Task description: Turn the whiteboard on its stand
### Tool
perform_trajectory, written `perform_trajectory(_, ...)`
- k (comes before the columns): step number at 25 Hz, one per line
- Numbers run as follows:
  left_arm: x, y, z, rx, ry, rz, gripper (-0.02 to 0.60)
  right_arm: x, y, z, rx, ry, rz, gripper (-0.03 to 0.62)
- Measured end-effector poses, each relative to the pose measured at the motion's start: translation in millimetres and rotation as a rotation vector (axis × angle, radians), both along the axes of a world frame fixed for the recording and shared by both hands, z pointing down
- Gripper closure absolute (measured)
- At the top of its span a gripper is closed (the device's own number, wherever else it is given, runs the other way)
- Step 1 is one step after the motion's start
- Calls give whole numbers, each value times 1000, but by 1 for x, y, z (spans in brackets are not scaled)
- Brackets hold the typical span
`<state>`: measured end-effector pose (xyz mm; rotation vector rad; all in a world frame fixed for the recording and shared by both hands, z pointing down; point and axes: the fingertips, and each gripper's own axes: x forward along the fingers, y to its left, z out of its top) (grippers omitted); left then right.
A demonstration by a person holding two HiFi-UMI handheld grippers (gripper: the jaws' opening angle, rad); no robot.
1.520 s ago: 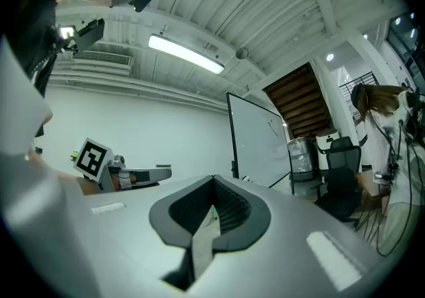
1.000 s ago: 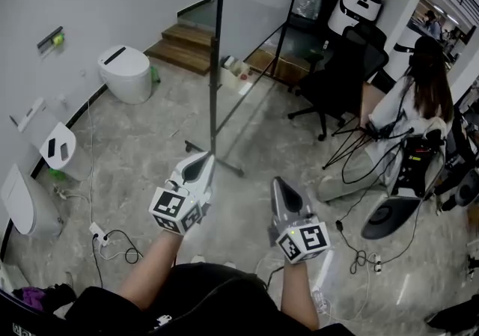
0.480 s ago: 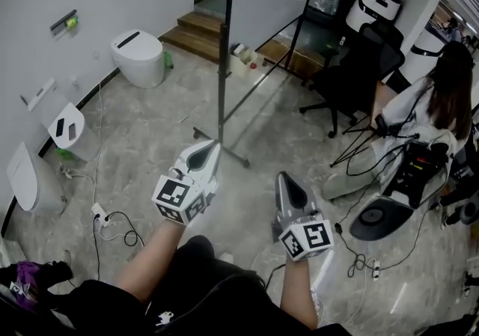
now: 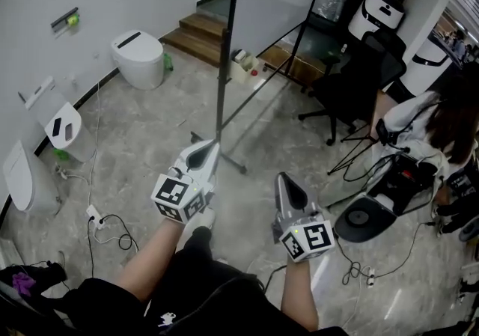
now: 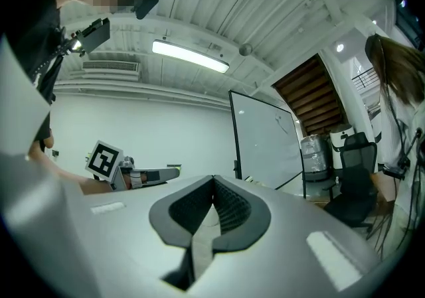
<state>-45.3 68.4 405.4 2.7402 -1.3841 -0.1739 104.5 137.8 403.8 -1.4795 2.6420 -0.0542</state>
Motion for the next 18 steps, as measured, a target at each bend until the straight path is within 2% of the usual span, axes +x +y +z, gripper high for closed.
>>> perform_trajectory(8,7,-71,9,5,-26,43,578,5,-61,7,-26,-13,47,585)
perform_trajectory(18,-6,-188,-4,7,-23,71,578,-22,-169,-7,-25,-7,72,585)
